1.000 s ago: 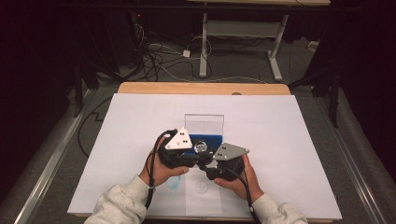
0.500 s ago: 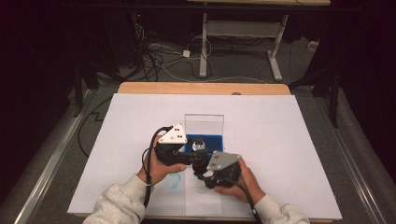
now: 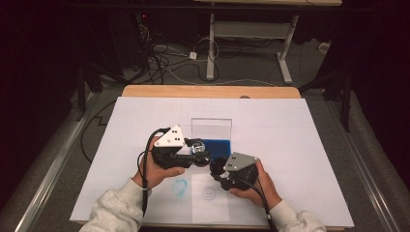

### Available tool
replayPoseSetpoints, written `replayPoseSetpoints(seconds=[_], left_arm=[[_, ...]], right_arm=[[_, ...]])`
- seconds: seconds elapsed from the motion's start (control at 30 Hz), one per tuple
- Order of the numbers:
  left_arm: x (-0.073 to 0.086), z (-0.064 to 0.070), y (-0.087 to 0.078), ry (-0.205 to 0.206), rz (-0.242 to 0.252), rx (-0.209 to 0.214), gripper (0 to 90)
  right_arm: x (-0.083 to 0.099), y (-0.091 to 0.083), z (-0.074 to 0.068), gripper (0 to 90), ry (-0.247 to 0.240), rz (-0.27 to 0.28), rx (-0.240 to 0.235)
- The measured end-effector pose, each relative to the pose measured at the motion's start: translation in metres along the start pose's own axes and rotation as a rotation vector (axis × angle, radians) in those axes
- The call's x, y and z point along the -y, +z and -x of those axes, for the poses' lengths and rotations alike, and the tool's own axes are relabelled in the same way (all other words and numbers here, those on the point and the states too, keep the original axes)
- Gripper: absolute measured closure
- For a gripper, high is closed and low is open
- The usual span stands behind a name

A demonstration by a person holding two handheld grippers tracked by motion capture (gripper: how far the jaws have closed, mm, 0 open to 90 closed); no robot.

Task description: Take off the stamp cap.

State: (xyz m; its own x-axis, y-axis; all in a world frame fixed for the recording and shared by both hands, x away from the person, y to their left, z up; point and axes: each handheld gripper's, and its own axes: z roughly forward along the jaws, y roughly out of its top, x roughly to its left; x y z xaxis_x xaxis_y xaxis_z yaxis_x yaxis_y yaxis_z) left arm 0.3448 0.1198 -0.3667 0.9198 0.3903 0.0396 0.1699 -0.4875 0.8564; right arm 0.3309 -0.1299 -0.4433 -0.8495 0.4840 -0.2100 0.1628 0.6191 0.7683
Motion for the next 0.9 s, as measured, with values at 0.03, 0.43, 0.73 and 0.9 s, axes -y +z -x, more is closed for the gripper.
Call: replayPoseSetpoints(seconds=[0.03, 0.43, 0.73, 0.9], left_arm=[[0.0, 0.0, -0.001, 0.001, -0.002, -0.006, 54.9], [0.005, -0.006, -0.01, 0.003, -0.029, -0.057, 54.9], [0.006, -0.007, -0.012, 0.013, -0.047, -0.09, 54.8], [0.007, -0.008, -0.014, 0.011, -0.051, -0.115, 54.8]], right_arm=[[0.004, -0.005, 0.005, 38.7, 0.009, 0.003, 0.019], [0.015, -0.037, 0.023, 38.7, 0.06, 0.041, 0.1], [0.028, -0.066, 0.033, 38.7, 0.101, 0.071, 0.154], [0.041, -0.081, 0.04, 38.6, 0.131, 0.067, 0.192]])
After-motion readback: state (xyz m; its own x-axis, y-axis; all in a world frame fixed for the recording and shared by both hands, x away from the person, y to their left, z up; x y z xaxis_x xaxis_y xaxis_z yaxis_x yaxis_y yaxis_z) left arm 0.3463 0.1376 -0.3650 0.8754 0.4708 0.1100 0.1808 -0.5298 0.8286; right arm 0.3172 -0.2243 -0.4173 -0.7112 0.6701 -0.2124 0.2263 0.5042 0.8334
